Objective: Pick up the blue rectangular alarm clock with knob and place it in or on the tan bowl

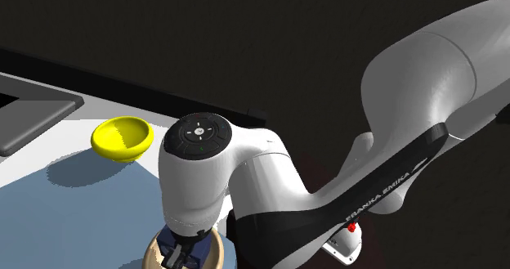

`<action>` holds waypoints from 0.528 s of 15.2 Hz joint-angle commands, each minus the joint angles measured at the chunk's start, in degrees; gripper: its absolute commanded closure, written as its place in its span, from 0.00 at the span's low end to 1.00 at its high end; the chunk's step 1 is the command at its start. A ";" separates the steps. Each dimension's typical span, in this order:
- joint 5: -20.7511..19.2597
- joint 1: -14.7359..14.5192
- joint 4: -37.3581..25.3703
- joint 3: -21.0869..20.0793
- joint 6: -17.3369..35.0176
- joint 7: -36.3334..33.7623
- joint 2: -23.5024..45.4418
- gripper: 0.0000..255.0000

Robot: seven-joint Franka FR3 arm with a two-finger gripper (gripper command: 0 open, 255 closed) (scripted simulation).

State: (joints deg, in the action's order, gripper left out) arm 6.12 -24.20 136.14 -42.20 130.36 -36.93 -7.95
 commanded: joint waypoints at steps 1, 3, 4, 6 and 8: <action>-0.08 0.00 0.33 -0.06 0.47 -0.07 0.12 1.00; -0.08 0.00 0.33 -0.06 0.47 -0.07 0.13 1.00; -0.08 0.00 0.33 -0.06 0.47 -0.07 0.13 1.00; -0.08 0.00 0.33 -0.06 0.47 -0.07 0.13 1.00; -0.08 0.00 0.33 -0.06 0.47 -0.07 0.13 0.00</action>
State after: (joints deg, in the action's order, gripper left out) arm 6.05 -24.20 136.47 -42.25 130.83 -37.01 -7.82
